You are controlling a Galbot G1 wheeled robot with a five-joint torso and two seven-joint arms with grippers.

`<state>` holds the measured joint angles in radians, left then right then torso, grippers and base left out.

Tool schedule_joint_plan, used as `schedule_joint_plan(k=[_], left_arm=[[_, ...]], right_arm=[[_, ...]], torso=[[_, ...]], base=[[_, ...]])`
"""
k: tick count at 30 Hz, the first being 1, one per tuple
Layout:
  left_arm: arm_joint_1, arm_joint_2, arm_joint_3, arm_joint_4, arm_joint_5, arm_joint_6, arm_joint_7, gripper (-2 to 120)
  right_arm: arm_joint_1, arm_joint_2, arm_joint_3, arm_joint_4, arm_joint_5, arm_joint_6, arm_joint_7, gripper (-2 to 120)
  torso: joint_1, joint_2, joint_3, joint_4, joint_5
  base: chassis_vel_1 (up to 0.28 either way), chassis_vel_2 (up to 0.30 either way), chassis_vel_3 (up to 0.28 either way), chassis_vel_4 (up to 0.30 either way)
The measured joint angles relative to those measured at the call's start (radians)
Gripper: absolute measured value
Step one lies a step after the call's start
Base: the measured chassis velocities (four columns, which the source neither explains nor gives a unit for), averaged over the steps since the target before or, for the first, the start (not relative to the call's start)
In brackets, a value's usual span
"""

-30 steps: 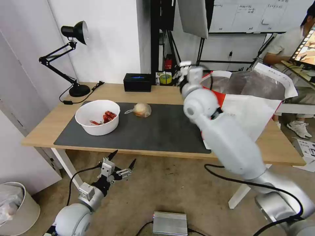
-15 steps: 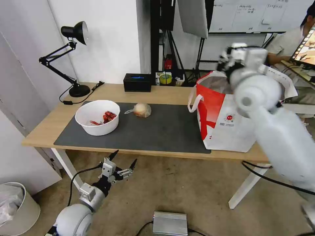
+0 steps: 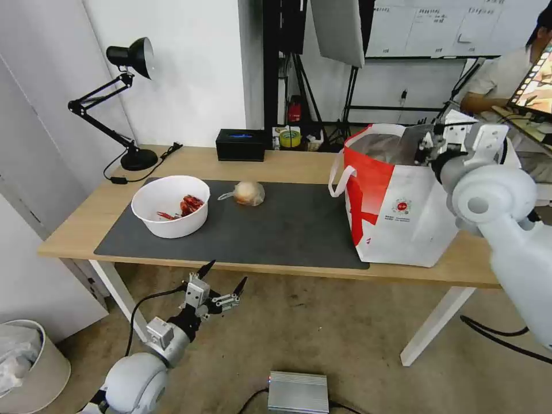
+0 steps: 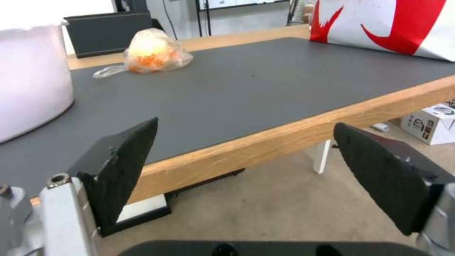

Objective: Pick up the trash from the table and place it into the takeout bag.

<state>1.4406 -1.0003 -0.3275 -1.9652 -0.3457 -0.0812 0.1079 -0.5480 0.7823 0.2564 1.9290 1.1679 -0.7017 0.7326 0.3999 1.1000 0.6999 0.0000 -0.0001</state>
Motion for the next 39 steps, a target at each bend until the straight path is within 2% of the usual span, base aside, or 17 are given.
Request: schedule_joint_plan(k=[1, 2, 5, 7, 9, 10, 16, 17, 20, 21, 24, 26, 28, 30, 32, 35, 39], left_arm=[[0.001, 0.0, 0.0, -0.002, 0.0, 0.0, 0.0, 100], [0.001, 0.0, 0.0, -0.002, 0.0, 0.0, 0.0, 100], [0.004, 0.0, -0.003, -0.005, 0.0, 0.001, -0.002, 100], [0.006, -0.001, -0.003, -0.006, 0.0, 0.001, -0.002, 100], [0.007, -0.002, -0.005, -0.008, 0.0, 0.001, -0.003, 100], [0.007, -0.002, -0.005, -0.008, 0.0, 0.001, -0.003, 100], [0.01, -0.005, -0.007, -0.011, 0.0, 0.001, -0.003, 100], [0.01, -0.005, -0.007, -0.011, 0.0, 0.001, -0.003, 100], [0.013, -0.007, -0.013, -0.015, 0.0, 0.001, -0.003, 100], [0.013, -0.007, -0.013, -0.015, 0.0, 0.001, -0.003, 100], [0.023, -0.008, -0.027, -0.021, -0.001, 0.001, -0.003, 100], [0.024, -0.008, -0.029, -0.022, -0.001, 0.001, -0.003, 100], [0.032, -0.005, -0.048, -0.029, -0.005, 0.001, -0.004, 100], [0.034, -0.003, -0.054, -0.031, -0.006, 0.0, -0.004, 100], [0.039, 0.002, -0.067, -0.036, -0.011, -0.001, -0.004, 100], [0.041, 0.004, -0.074, -0.039, -0.013, -0.001, -0.004, 100], [0.044, 0.004, -0.082, -0.042, -0.013, -0.002, -0.004, 100]], right_arm=[[0.003, -0.001, 0.0, 0.0, 0.0, 0.0, 0.0, 25], [0.003, -0.001, 0.0, 0.0, 0.0, 0.0, 0.0, 25], [0.017, -0.007, -0.006, 0.001, 0.0, 0.0, -0.001, 39], [0.02, -0.01, -0.007, 0.002, 0.0, 0.0, -0.001, 43], [0.026, -0.015, -0.01, 0.005, 0.002, 0.0, -0.001, 55], [0.026, -0.015, -0.01, 0.005, 0.002, 0.0, -0.001, 55], [0.025, -0.021, -0.01, 0.018, 0.015, 0.004, -0.022, 79], [0.025, -0.021, -0.01, 0.018, 0.015, 0.004, -0.022, 79], [0.03, -0.013, -0.015, 0.03, 0.051, 0.058, -0.058, 95], [0.03, -0.013, -0.015, 0.03, 0.051, 0.058, -0.058, 95], [0.037, 0.007, -0.035, 0.035, 0.049, 0.154, -0.147, 100], [0.037, 0.009, -0.038, 0.036, 0.046, 0.166, -0.162, 100], [0.023, 0.013, -0.059, 0.057, 0.005, 0.255, -0.264, 100], [0.01, 0.012, -0.066, 0.069, -0.013, 0.284, -0.302, 100], [-0.041, 0.004, -0.079, 0.106, -0.064, 0.352, -0.382, 100], [-0.111, -0.009, -0.081, 0.144, -0.125, 0.4, -0.439, 100], [-0.218, -0.03, -0.078, 0.209, -0.187, 0.434, -0.463, 100]], torso=[[0.0, 0.0, 0.0, 0.0, 0.0001], [0.0, 0.0, 0.0, 0.0, 0.0001], [0.0, 0.0, 0.0, 0.0, 0.0001], [0.0, 0.0, 0.0, 0.0001, 0.0], [0.0, 0.0, 0.0, 0.0, 0.0], [0.0, 0.0, 0.0, 0.0, 0.0], [0.0, 0.0, 0.0, 0.0, 0.0], [0.0, 0.0, 0.0, 0.0, 0.0], [0.0, 0.0, 0.0, -0.0001, 0.0], [0.0, 0.0, 0.0, -0.0001, 0.0], [0.0, 0.0, 0.0, 0.0002, 0.0], [0.0, 0.0, 0.0, 0.0001, 0.0], [0.0, 0.0, 0.0, 0.0001, -0.0001], [0.0, 0.0, 0.0, 0.0001, 0.0], [0.0, 0.0, 0.0, 0.0002, -0.0001], [0.0, 0.0, 0.0, 0.0001, 0.0001], [0.0, 0.0, 0.0, 0.0, 0.0001]], base=[[0.0, 0.0, 0.0, 0.0], [0.0, 0.0, 0.0, 0.0], [0.0, 0.0, 0.0, 0.0], [0.0, 0.0, 0.0, 0.0], [0.0, 0.0, 0.0, 0.0], [0.0, 0.0, 0.0, 0.0], [0.0, 0.0, 0.0, 0.0], [0.0, 0.0, 0.0, 0.0], [0.0, 0.0, 0.0, 0.0], [0.0, 0.0, 0.0, 0.0], [0.0, 0.0, 0.0, 0.0], [0.0, 0.0, 0.0, 0.0], [0.0, 0.0, 0.0, 0.0], [0.0, 0.0, 0.0, 0.0], [0.0, 0.0, 0.0, 0.0], [0.0, 0.0, 0.0, 0.0], [0.0, 0.0, 0.0, 0.0]])
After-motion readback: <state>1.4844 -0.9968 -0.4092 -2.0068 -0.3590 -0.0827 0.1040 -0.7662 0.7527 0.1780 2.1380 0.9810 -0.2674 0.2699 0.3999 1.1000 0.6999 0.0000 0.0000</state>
